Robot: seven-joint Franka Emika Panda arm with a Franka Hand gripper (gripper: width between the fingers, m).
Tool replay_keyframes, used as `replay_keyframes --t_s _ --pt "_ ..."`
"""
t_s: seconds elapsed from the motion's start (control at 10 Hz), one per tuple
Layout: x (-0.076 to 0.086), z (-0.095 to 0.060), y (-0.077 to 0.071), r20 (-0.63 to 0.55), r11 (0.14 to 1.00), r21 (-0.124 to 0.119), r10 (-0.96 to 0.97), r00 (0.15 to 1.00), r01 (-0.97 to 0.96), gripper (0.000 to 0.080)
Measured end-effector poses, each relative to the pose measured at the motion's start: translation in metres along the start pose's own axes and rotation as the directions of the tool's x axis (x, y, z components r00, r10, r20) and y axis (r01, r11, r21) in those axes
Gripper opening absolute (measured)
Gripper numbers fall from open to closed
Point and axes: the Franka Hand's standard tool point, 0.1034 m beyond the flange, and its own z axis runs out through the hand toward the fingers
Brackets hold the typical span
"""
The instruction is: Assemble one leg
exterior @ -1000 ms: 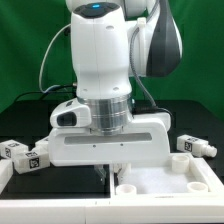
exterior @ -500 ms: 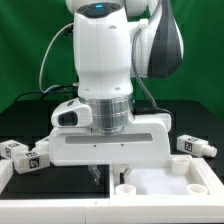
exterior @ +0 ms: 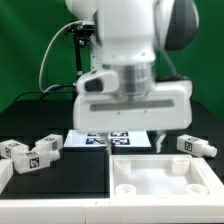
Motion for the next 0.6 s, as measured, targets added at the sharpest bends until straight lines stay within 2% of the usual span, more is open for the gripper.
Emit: replay_keyframes --t_s 0.1,0.5,0.6 --pt "-0.001 -0.003 -0.001 -0.009 1.000 -0.002 0.000 1.000 0.000 0.0644" --pt "-0.002 -0.001 0.000 -0.006 0.970 -0.007 -0.241 0.970 0.241 0.0649" --pt "-0.016 -0.005 -0.016 -0.019 0.959 -0.013 -0.282 0.959 0.282 0.0649"
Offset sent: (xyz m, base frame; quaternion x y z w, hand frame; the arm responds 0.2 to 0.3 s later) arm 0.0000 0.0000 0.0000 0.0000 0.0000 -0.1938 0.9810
